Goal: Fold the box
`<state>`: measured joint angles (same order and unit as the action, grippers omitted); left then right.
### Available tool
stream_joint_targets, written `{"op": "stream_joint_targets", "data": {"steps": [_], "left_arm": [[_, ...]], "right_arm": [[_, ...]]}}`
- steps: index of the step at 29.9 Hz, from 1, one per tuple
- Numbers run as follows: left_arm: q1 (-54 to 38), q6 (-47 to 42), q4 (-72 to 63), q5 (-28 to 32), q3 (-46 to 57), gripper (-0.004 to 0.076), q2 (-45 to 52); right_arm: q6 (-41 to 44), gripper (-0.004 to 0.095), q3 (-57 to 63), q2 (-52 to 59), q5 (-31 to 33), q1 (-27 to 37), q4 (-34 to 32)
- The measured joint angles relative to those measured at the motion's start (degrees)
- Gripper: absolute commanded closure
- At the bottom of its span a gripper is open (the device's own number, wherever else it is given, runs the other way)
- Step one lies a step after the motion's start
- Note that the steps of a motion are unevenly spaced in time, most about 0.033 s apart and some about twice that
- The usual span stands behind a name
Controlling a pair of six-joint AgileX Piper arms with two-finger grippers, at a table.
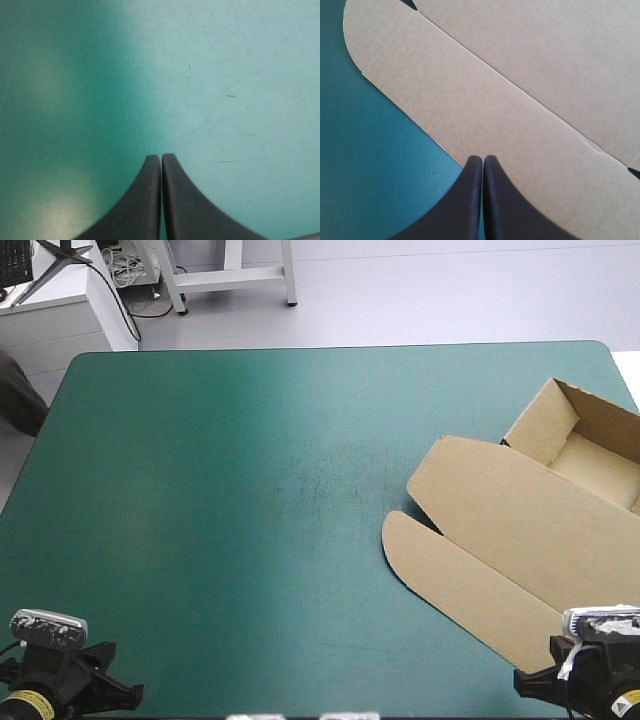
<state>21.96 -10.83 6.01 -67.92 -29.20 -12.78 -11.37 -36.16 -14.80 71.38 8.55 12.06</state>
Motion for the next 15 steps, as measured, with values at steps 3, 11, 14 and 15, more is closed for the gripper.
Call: {"op": "stream_joint_targets", "data": {"steps": [3,11,14,15], "left_arm": [[0.0,0.0,0.0,0.0,0.0,0.0734,0.0],[0.0,-1.13,0.0,0.0,0.0,0.0734,0.0],[0.0,-1.24,0.0,0.0,0.0,0.0734,0.0],[0.0,-1.24,0.0,0.0,0.0,0.0734,0.0]], "right_arm": [[-0.87,0.0922,3.02,2.53,0.0,-0.01,0.33],[-1.24,0.0922,5.94,5.32,-0.06,-0.01,1.04],[-1.24,0.0923,5.98,5.32,-0.38,-0.01,1.15],[-1.24,0.0923,5.98,5.32,-0.43,-0.01,1.23]]}}
